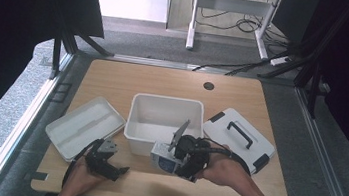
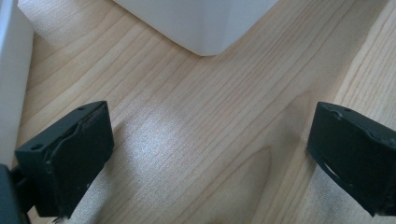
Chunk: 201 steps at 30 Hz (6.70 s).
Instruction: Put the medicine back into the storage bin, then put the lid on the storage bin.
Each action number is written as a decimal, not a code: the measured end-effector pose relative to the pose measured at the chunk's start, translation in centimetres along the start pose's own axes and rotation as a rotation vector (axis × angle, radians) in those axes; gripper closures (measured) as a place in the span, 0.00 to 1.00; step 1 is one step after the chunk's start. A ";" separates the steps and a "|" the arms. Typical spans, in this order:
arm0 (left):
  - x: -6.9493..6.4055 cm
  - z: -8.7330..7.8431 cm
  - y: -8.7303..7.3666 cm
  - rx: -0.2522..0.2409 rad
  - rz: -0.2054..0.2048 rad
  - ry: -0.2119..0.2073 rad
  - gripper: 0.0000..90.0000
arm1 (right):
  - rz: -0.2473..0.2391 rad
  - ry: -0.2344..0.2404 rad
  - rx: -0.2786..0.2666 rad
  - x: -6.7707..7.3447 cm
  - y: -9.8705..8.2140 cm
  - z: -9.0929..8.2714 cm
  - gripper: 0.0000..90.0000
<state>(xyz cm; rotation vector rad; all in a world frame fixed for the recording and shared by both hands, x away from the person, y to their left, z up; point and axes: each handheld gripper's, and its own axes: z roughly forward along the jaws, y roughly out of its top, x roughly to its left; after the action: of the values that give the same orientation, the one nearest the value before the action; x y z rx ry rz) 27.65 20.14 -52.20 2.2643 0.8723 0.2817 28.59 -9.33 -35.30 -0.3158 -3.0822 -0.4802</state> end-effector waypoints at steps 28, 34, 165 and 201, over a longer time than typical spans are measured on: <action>-0.1 -0.2 -0.1 -0.010 0.003 -0.003 0.04 | 0.152 -0.174 -0.016 -9.1 4.5 -0.3 0.63; -0.1 -0.2 -0.1 -0.011 0.003 -0.002 0.04 | 0.184 -0.174 0.010 -10.7 4.1 3.0 0.63; 6.5 -6.2 4.6 0.159 -0.024 0.076 0.16 | 0.385 -0.264 -0.460 -4.2 -14.7 12.7 0.00; 15.4 -4.0 4.9 0.543 -0.036 0.095 0.99 | 0.385 -0.264 -0.459 -4.3 -14.7 12.7 0.00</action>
<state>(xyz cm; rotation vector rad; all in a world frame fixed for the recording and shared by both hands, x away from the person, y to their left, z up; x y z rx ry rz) 40.02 29.70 -46.52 2.7449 1.1452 0.1468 30.15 -20.01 -51.94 -1.0276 -2.9858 -1.2017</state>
